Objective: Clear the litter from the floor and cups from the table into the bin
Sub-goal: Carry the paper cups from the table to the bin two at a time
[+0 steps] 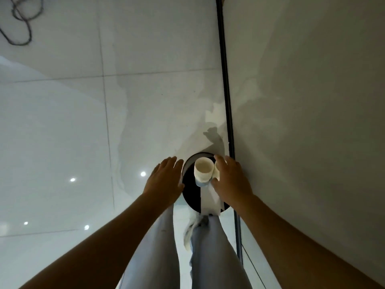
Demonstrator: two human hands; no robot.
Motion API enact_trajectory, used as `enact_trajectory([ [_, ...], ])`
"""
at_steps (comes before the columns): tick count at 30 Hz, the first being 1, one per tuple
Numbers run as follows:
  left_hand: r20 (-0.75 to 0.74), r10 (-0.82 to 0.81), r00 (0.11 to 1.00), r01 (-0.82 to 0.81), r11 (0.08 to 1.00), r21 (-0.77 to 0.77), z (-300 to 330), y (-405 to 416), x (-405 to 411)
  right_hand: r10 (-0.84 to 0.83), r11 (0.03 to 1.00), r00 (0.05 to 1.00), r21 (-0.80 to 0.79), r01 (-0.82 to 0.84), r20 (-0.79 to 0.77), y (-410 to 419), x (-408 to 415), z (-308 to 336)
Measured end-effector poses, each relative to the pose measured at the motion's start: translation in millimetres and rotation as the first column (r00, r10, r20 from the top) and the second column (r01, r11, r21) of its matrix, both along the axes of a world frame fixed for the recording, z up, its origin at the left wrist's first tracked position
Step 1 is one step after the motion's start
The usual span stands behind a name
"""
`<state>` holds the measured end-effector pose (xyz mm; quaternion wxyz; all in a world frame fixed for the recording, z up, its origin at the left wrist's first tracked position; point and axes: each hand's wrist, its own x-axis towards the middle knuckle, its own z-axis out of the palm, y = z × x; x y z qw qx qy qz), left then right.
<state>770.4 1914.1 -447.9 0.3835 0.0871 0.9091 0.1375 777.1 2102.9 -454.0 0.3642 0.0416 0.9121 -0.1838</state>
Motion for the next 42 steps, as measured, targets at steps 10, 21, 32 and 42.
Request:
enact_trajectory([
  [10,-0.102,0.242,0.965,-0.249,0.966,-0.069,204.3,-48.6,68.5,0.302,0.946,0.94,-0.074,-0.317,-0.16,-85.0,34.7,205.7],
  [21,-0.251,0.586,0.771,-0.629,0.763,-0.148,335.6,-174.1,261.7,0.773,0.622,0.607,0.029,-0.783,-0.184,-248.1,147.6,345.6],
  [32,-0.266,0.902,0.34,-0.939,0.308,-0.153,368.5,-368.9,535.6,0.969,0.18,0.174,0.014,-0.984,-0.177,-515.5,376.4,374.9],
  [42,-0.238,0.971,0.029,-0.987,-0.009,-0.158,376.3,-505.5,683.2,0.979,-0.113,-0.112,0.003,-0.994,-0.172,-698.5,501.6,381.3],
])
